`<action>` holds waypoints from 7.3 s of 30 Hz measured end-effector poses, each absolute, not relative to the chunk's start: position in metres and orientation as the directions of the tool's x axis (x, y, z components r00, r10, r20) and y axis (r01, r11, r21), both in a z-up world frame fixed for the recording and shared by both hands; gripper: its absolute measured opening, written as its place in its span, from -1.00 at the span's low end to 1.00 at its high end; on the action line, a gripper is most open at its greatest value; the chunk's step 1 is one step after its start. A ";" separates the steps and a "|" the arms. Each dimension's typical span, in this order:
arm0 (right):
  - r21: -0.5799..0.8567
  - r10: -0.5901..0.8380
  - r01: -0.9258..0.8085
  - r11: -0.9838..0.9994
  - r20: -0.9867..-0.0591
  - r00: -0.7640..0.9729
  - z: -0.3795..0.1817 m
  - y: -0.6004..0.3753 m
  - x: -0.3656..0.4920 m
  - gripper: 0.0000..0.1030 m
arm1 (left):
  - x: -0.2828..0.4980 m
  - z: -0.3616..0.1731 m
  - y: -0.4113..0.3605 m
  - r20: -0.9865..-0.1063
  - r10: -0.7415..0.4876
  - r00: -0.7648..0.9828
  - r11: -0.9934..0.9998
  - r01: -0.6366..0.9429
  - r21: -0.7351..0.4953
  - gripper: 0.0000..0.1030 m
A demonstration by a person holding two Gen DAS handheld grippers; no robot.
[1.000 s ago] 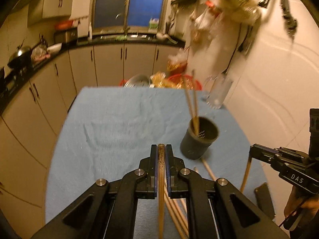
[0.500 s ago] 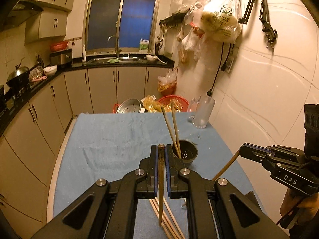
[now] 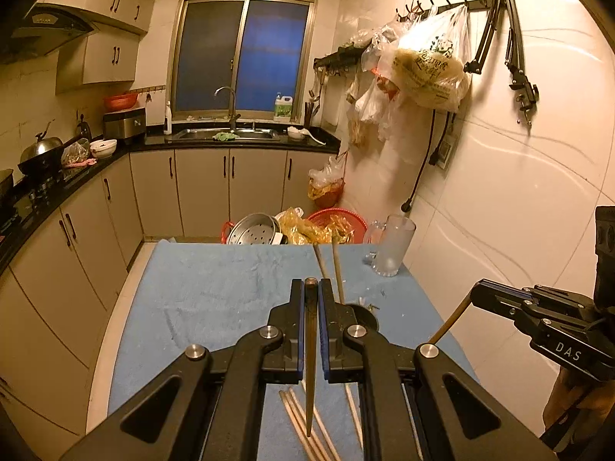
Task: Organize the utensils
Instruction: 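Lift the chopstick with the right gripper and lower it into the holder, then open the right gripper to drop the chopstick into the holder, then return the right gripper to the chopsticks and close on another, then lift the grasped chopstick with the right gripper toward the holder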
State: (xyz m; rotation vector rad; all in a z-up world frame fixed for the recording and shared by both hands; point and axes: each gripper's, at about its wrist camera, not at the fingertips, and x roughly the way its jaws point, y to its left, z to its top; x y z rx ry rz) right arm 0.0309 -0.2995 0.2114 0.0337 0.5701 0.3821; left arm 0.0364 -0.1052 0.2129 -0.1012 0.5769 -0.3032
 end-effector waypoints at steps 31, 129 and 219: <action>0.127 0.280 -0.249 0.960 -0.434 0.856 0.281 -0.328 0.065 -0.85 | 0.103 0.250 -0.161 -0.429 -0.340 0.837 0.939 0.281 -0.196 -0.87; 0.342 0.382 -0.177 0.923 -0.750 0.540 0.000 -0.319 0.087 0.17 | 0.120 -0.042 -0.129 -0.908 -0.170 0.382 0.985 0.047 -0.165 -0.22; 0.101 0.346 -0.338 0.936 -0.456 0.820 0.209 -0.283 0.017 -0.84 | 0.063 0.193 -0.093 -0.589 -0.322 0.741 0.942 0.187 -0.280 -0.88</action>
